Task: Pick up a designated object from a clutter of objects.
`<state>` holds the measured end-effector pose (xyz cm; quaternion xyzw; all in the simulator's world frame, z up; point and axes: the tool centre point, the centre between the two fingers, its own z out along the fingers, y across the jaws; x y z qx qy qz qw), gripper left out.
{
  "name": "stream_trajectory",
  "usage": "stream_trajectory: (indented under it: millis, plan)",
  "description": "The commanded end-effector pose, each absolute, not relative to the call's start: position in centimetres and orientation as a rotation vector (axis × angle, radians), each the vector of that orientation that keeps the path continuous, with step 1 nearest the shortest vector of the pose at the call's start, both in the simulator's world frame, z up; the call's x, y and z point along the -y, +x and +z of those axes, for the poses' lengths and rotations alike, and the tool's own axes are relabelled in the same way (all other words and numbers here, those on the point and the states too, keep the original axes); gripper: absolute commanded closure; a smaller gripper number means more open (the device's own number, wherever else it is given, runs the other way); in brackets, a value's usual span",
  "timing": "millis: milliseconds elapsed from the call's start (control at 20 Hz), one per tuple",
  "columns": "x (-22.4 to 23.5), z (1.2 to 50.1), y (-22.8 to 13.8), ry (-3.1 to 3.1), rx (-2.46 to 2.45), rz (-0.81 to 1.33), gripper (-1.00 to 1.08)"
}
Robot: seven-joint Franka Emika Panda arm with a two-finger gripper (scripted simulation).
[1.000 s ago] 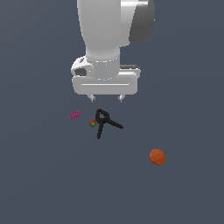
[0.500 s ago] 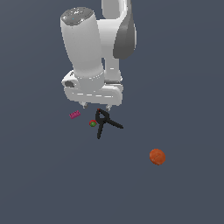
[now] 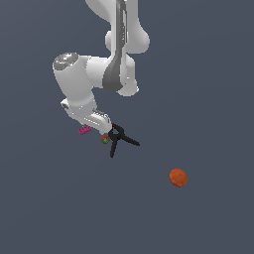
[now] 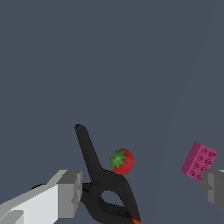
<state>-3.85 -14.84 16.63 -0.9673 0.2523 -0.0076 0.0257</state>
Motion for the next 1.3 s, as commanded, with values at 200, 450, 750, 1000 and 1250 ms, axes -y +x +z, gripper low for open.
stream_trajectory:
  millis: [200,450,750,1000,1250]
  plan:
    - [20.1,10.9,-8.7,-2.898,-1.121,-0.012,-0.92]
    - [22.7,8.2,-12.0,-2.839,-1.303,-0.005,-0.92]
    - [24.2,6.5,-14.3,-2.797,-1.424,-0.001,-0.92]
    - [24.4,6.3,-14.7,-2.791,-1.44,0.001,-0.92]
    - [24.4,5.7,-14.7,-2.79,-1.441,0.001,-0.92]
